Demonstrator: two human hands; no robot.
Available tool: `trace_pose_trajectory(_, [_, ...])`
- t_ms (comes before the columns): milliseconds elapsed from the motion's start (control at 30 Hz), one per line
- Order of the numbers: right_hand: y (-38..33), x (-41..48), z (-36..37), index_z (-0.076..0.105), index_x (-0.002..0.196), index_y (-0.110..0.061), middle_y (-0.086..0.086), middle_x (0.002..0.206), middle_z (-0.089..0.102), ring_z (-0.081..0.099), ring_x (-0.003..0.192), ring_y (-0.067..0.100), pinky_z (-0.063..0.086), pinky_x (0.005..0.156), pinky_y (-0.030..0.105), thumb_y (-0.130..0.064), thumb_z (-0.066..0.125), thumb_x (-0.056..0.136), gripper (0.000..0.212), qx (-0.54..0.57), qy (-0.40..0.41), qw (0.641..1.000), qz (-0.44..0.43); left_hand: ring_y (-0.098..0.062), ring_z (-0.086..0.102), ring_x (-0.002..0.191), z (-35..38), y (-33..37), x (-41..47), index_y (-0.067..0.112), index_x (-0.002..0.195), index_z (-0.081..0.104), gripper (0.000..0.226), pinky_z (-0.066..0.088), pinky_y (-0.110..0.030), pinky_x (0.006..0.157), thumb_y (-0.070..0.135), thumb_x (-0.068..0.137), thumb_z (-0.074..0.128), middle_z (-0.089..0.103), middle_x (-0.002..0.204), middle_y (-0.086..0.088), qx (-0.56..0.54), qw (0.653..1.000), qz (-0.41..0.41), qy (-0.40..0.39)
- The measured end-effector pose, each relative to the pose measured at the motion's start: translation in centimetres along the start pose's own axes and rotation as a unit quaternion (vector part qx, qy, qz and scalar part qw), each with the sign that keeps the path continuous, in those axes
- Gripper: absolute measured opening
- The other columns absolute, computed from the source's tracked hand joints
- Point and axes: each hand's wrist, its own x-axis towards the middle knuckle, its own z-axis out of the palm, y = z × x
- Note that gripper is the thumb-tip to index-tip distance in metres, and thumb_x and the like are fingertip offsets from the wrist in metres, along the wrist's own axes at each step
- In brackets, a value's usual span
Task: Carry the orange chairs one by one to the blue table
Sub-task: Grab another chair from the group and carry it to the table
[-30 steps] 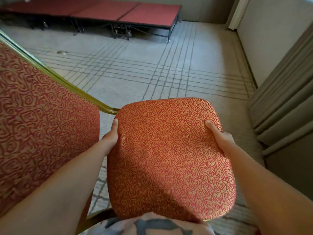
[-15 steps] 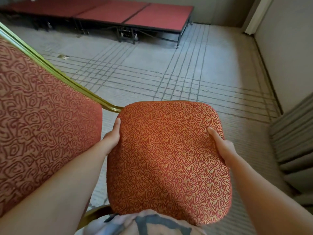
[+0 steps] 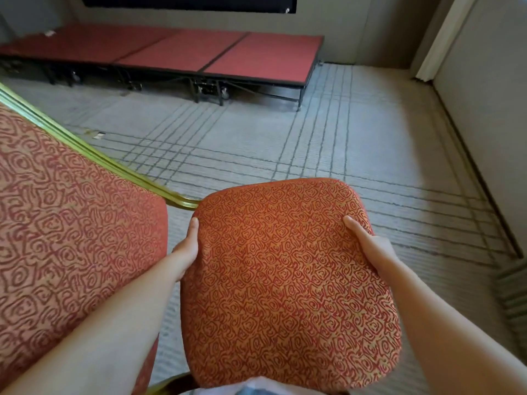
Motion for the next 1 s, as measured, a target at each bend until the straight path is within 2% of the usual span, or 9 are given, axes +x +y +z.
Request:
trace_pose_trajectory(133, [-8.2, 10.6, 2.9, 0.068, 0.098, -0.010, 0.011, 0.100, 0.069, 0.066, 0.093, 0.024, 0.051, 0.093, 0.034, -0.078, 0.069, 0.063, 0.076, -0.048, -0.018, 0.999, -0.016, -0.034, 0.059, 0.115, 1.0, 8.2, 4.4, 0.019, 0.137, 0.053, 0.154, 0.045, -0.051, 0.102, 0.109, 0.017, 0.019, 0.062, 0.127, -0.016, -0.052, 0.998, -0.001, 0.020])
trace_pose_trajectory(200, [-12.1, 14.8, 4.4, 0.071, 0.099, -0.013, 0.010, 0.100, 0.072, 0.068, 0.093, 0.024, 0.053, 0.094, 0.037, -0.083, 0.069, 0.055, 0.082, -0.070, -0.035, 0.997, -0.010, -0.035, 0.058, 0.116, 1.1, 12.0, 4.9, 0.018, 0.139, 0.051, 0.141, 0.045, -0.050, 0.102, 0.107, 0.035, 0.018, 0.060, 0.130, -0.017, -0.069, 0.997, -0.009, 0.040])
trace_pose_trajectory(300, [-17.8, 19.7, 7.9, 0.069, 0.097, -0.017, 0.009, 0.098, 0.070, 0.066, 0.090, 0.023, 0.052, 0.093, 0.036, -0.079, 0.071, 0.058, 0.073, -0.075, -0.063, 0.995, -0.018, -0.035, 0.056, 0.118, -0.3, 17.4, 7.1, 0.013, 0.139, 0.051, 0.111, 0.045, -0.048, 0.103, 0.093, 0.070, 0.016, 0.057, 0.132, -0.019, -0.086, 0.992, -0.013, 0.096])
trace_pose_trajectory(433, [-22.5, 25.3, 13.8, 0.068, 0.099, -0.015, 0.010, 0.099, 0.069, 0.067, 0.089, 0.024, 0.053, 0.091, 0.037, -0.077, 0.075, 0.054, 0.076, -0.070, -0.093, 0.993, -0.007, -0.034, 0.054, 0.120, -4.0, 22.7, 11.9, 0.015, 0.139, 0.050, 0.106, 0.043, -0.047, 0.104, 0.090, 0.074, 0.015, 0.055, 0.135, -0.018, -0.082, 0.986, -0.009, 0.145])
trace_pose_trajectory(500, [-24.3, 28.3, 17.5, 0.067, 0.113, -0.011, 0.012, 0.104, 0.067, 0.066, 0.094, 0.026, 0.053, 0.095, 0.041, -0.077, 0.075, 0.056, 0.087, -0.077, -0.106, 0.991, 0.001, -0.034, 0.054, 0.121, -5.6, 23.7, 15.1, 0.014, 0.140, 0.049, 0.106, 0.043, -0.046, 0.105, 0.089, 0.075, 0.014, 0.054, 0.136, -0.018, -0.091, 0.983, -0.019, 0.155])
trace_pose_trajectory(567, [-26.7, 31.0, 21.5, 0.066, 0.119, -0.009, 0.014, 0.110, 0.068, 0.066, 0.099, 0.028, 0.051, 0.096, 0.040, -0.080, 0.070, 0.057, 0.095, -0.098, -0.129, 0.987, -0.005, -0.034, 0.054, 0.121, -7.2, 24.3, 18.1, 0.014, 0.140, 0.050, 0.111, 0.043, -0.046, 0.105, 0.092, 0.071, 0.014, 0.055, 0.136, -0.018, -0.108, 0.980, -0.035, 0.165])
trace_pose_trajectory(633, [-29.7, 33.8, 26.0, 0.067, 0.117, -0.010, 0.014, 0.111, 0.068, 0.066, 0.099, 0.028, 0.051, 0.096, 0.040, -0.085, 0.067, 0.053, 0.099, -0.125, -0.147, 0.981, -0.008, -0.034, 0.056, 0.118, -9.8, 25.1, 22.5, 0.016, 0.138, 0.051, 0.128, 0.044, -0.047, 0.104, 0.102, 0.052, 0.013, 0.057, 0.134, -0.017, -0.126, 0.977, -0.049, 0.166])
trace_pose_trajectory(733, [-34.7, 37.3, 32.9, 0.066, 0.117, -0.007, 0.012, 0.105, 0.064, 0.063, 0.096, 0.027, 0.050, 0.093, 0.037, -0.080, 0.068, 0.063, 0.091, -0.139, -0.149, 0.978, -0.032, -0.034, 0.060, 0.112, -15.5, 25.2, 32.5, 0.018, 0.133, 0.057, 0.143, 0.045, -0.050, 0.101, 0.109, 0.032, 0.012, 0.062, 0.126, -0.016, -0.130, 0.978, -0.059, 0.155])
trace_pose_trajectory(1000, [-48.4, 42.7, 48.9, 0.061, 0.126, -0.007, 0.013, 0.123, 0.062, 0.061, 0.107, 0.028, 0.047, 0.091, 0.034, -0.078, 0.068, 0.063, 0.096, -0.141, -0.191, 0.970, -0.060, -0.035, 0.060, 0.113, -29.1, 34.6, 42.2, 0.014, 0.130, 0.058, 0.149, 0.044, -0.050, 0.103, 0.110, 0.024, 0.015, 0.063, 0.123, -0.016, -0.153, 0.968, -0.069, 0.186])
